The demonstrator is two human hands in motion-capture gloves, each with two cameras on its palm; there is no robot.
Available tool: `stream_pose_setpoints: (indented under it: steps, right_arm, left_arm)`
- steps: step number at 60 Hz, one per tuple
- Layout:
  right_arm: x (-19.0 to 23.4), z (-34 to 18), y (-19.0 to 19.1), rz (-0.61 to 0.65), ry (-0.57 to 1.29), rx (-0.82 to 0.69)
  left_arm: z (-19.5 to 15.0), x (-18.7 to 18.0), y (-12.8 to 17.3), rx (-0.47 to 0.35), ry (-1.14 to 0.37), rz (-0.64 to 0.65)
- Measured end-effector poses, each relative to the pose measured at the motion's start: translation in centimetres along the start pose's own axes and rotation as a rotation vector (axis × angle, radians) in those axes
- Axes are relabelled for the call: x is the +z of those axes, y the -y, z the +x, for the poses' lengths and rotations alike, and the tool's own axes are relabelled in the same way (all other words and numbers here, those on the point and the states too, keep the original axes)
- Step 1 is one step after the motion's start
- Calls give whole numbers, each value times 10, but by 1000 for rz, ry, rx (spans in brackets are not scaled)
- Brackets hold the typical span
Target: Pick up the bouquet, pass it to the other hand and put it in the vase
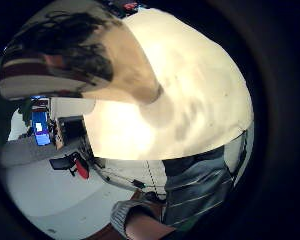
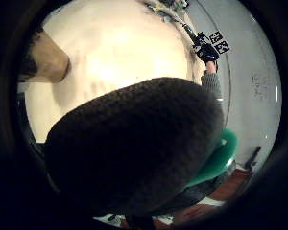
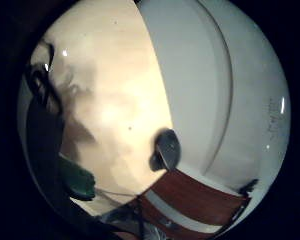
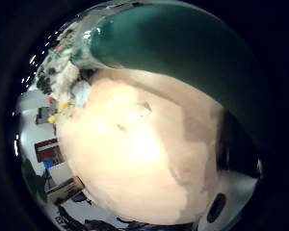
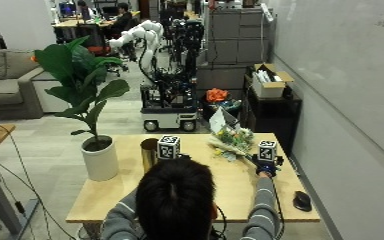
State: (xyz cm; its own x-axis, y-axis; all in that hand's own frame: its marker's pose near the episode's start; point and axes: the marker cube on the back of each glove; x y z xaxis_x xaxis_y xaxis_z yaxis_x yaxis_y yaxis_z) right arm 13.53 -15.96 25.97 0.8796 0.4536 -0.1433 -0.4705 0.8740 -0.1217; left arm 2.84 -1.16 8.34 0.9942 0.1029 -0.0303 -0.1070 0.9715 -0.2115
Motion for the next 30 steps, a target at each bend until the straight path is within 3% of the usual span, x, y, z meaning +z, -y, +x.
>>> stream_pose_setpoints:
  steps: [2, 4, 8, 10, 12, 15, 17, 20, 24, 27, 30]
  right_arm:
    - [-5, -4, -3, 22, 12, -8]
    - [-10, -6, -4, 72, 19, -9]
    - [-25, -6, -12, 192, 21, 94]
    - [-32, -5, -15, 244, 68, 150]
    - [-43, -3, -11, 343, 141, 194]
    - [-61, 7, 2, 536, 213, 275]
    - [-71, 7, 4, 592, 277, 288]
    - [-93, -6, -4, 641, 456, 228]
    - [-108, -16, -35, 524, 566, 192]
    - [-115, -20, -58, 371, 590, 186]
    - [-137, -38, -71, 281, 745, 92]
  left_arm:
    - [5, -8, -12, 27, -32, -14]
    - [2, -12, -13, 3, -15, 15]
    - [-10, -18, -4, -199, 34, -16]
    - [-21, -21, 12, -288, 104, 61]
    - [-32, -24, 29, -341, 164, 158]
    - [-33, -34, 34, -367, 161, 171]
    - [-24, -46, 22, -314, 91, 135]
    - [-7, -63, 16, -146, -73, 128]
    - [8, -78, 34, 90, -316, 148]
    - [13, -97, 33, 134, -382, 210]
    - [15, -114, 28, 132, -422, 215]
